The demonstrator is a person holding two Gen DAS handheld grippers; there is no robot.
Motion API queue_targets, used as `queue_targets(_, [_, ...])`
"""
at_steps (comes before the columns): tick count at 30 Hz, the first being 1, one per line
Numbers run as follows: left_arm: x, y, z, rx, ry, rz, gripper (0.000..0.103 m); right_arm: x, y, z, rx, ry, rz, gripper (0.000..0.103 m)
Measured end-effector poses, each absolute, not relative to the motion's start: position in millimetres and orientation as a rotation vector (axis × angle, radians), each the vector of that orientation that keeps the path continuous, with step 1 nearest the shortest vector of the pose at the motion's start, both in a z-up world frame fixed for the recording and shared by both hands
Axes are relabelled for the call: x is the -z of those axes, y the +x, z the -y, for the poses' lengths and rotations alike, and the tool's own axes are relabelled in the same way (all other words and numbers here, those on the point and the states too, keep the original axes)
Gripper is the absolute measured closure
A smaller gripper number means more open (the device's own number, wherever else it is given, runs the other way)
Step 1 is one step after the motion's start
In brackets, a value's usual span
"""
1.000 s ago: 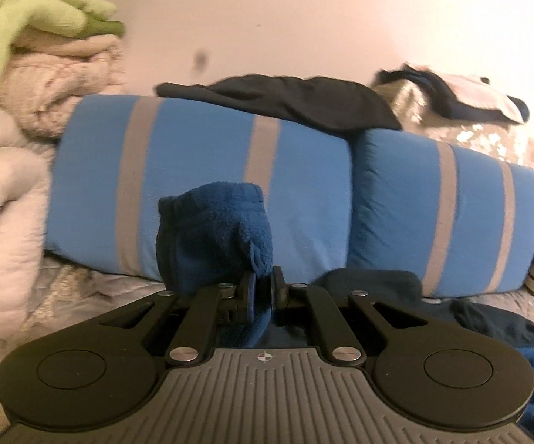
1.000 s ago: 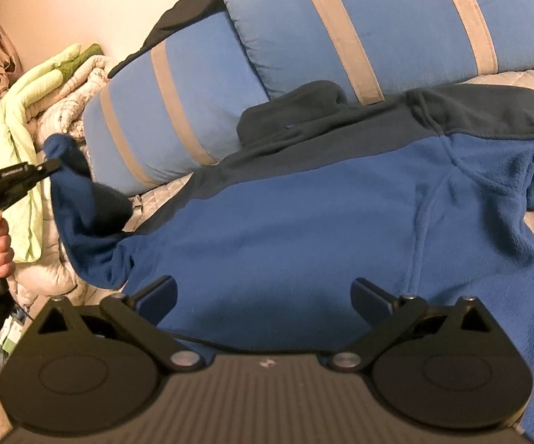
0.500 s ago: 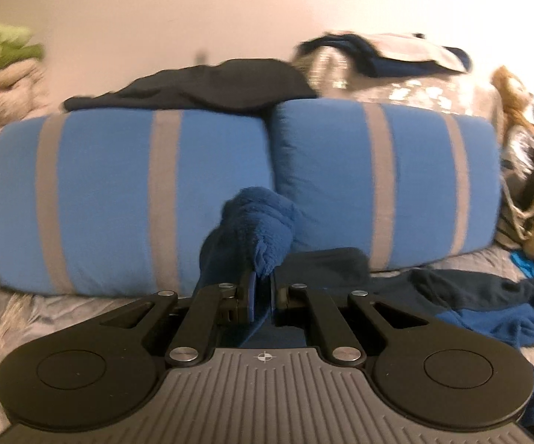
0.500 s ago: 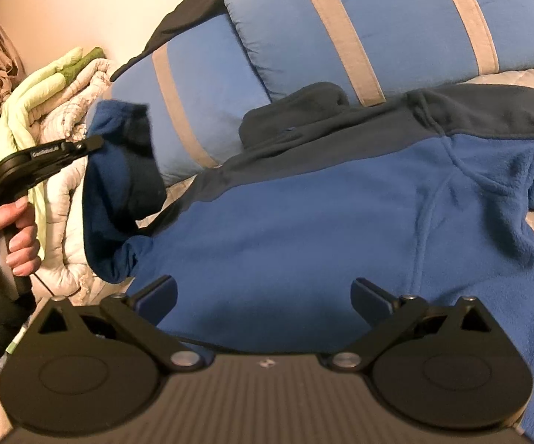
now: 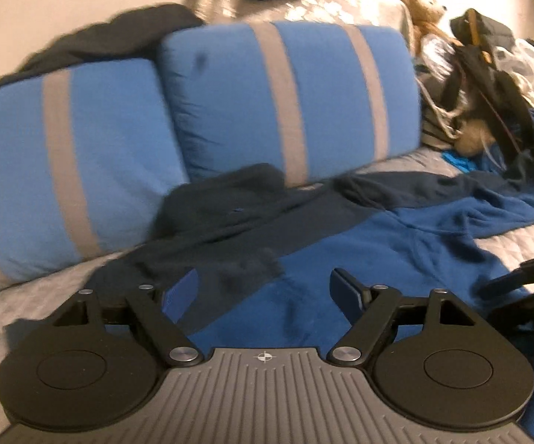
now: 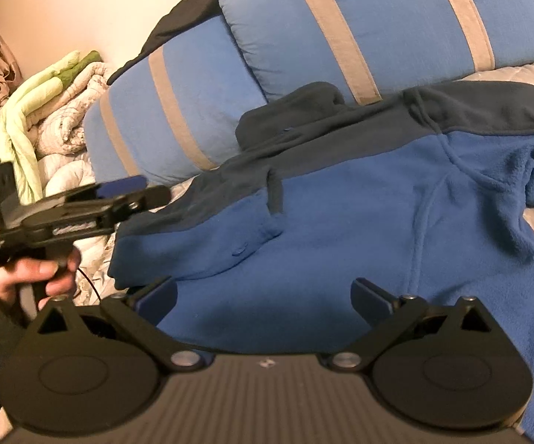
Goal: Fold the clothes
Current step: 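Release the sleeve from the left tool onto the jacket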
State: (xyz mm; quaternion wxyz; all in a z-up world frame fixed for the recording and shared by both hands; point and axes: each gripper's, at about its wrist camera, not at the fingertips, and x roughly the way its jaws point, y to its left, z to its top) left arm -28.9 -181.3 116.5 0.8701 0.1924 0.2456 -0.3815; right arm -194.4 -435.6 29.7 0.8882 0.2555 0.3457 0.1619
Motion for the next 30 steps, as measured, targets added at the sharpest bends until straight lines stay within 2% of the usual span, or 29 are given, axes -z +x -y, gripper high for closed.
queue_targets(8, [-136, -42, 105, 0.689, 0.394, -0.444, 0.025, -39, -189, 416, -0.381, 0.396, -0.747, 0.000])
queue_targets(15, [-135, -44, 44, 0.580, 0.348, -0.440, 0.025, -69, -180, 378, -0.454, -0.001, -0.698, 0.000])
queue_targets(20, [-119, -32, 12, 0.502, 0.247, -0.515, 0.025, -81, -171, 353, -0.503, -0.314, -0.636, 0.000])
queue_targets(25, [-103, -23, -5, 0.455, 0.158, -0.575, 0.025, -67, -155, 325, -0.484, -0.609, -0.573, 0.000])
queue_targets(30, [-92, -22, -5, 0.444, 0.168, -0.597, 0.025, -42, -143, 308, -0.494, -0.769, -0.533, 0.004])
